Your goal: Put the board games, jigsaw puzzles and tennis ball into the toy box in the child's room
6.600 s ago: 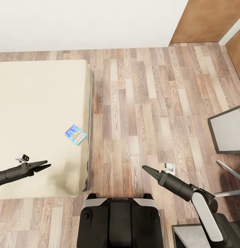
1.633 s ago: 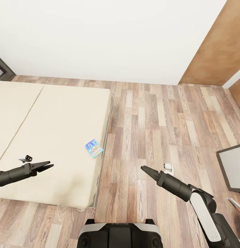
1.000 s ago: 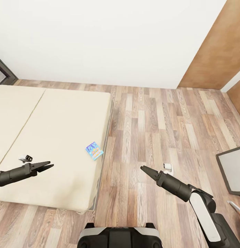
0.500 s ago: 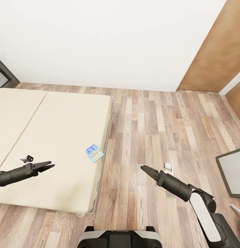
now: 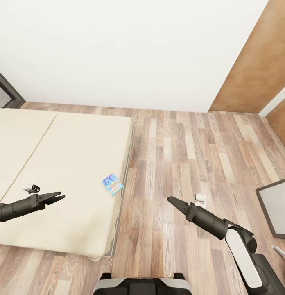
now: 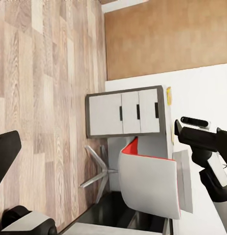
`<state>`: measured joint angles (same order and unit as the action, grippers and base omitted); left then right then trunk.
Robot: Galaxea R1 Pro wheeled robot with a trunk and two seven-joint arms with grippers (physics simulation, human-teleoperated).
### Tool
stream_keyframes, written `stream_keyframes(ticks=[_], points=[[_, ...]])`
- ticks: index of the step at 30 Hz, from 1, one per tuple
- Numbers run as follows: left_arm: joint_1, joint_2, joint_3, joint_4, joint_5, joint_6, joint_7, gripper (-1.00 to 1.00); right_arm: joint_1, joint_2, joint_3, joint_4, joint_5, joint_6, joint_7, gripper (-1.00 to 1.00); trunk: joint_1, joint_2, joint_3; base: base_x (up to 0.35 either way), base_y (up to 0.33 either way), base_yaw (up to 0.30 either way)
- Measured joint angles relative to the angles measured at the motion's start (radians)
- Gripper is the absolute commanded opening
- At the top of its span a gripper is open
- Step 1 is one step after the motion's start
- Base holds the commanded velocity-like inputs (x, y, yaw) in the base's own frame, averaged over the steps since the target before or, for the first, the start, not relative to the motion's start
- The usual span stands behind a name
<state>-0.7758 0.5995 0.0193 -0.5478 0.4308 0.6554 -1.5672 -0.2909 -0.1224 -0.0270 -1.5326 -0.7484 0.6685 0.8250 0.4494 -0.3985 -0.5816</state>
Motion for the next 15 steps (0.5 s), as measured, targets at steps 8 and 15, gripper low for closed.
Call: stream_keyframes(ticks=[8,15], points=[[0.0,0.0,0.002,0.0,0.0,0.003,0.0,1.0,0.0,-0.002,0.0,0.001,0.0,0.0,0.0,1.0,0.0,0.0,0.013,0.0,0.0,0.01],[0.0,0.0,0.002,0.0,0.0,0.004,0.0,1.0,0.0,-0.006,-0.002,0.002,0.0,0.0,0.001,1.0,0.0,0.0,0.025,0.0,0.0,0.052]])
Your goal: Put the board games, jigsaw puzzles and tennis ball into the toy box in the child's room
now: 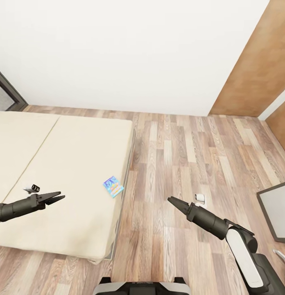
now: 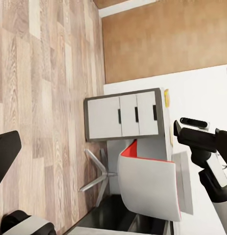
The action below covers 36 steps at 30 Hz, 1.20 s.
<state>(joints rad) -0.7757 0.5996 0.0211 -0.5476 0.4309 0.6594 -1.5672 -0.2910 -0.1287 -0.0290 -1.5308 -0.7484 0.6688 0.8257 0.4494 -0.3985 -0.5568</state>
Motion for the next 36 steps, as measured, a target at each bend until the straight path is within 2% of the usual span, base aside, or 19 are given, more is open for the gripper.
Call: stream_keyframes(ticks=[36], points=[[0.0,0.0,-0.002,0.0,0.0,0.0,0.0,1.0,0.0,-0.002,0.0,0.002,0.0,0.0,-0.001,1.0,0.0,0.0,0.059,0.0,0.0,0.07]])
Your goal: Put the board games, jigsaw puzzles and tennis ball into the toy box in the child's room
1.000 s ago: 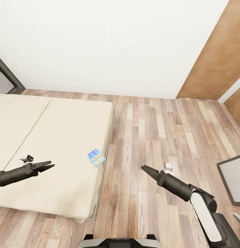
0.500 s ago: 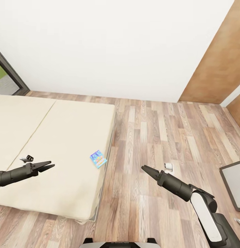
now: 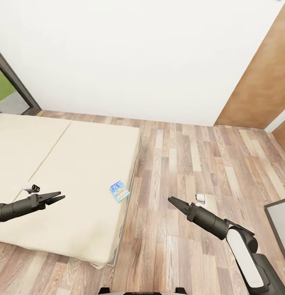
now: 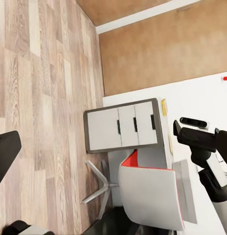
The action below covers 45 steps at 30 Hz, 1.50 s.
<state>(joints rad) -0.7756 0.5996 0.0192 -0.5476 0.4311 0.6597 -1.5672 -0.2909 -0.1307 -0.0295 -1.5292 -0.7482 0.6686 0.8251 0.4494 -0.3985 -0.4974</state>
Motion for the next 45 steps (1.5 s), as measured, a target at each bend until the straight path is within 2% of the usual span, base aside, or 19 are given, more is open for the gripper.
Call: stream_keyframes(ticks=[45], points=[[0.0,0.0,0.0,0.0,0.0,-0.002,0.0,1.0,0.0,0.0,0.001,0.0,0.0,0.0,0.003,1.0,0.0,0.0,0.074,0.0,0.0,0.007]])
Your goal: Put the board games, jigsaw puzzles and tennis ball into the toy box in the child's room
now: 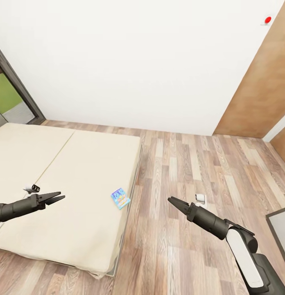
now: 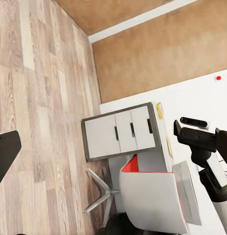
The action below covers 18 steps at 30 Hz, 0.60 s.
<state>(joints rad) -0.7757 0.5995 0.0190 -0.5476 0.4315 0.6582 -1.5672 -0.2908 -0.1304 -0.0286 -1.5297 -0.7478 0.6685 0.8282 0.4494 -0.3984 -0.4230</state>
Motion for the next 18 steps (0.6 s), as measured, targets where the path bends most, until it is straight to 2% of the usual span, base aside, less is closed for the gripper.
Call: stream_keyframes(ticks=[18], points=[[0.0,0.0,0.0,0.0,0.0,0.0,0.0,1.0,0.0,0.0,0.0,-0.001,0.0,0.0,0.001,1.0,0.0,0.0,0.03,0.0,0.0,0.0]])
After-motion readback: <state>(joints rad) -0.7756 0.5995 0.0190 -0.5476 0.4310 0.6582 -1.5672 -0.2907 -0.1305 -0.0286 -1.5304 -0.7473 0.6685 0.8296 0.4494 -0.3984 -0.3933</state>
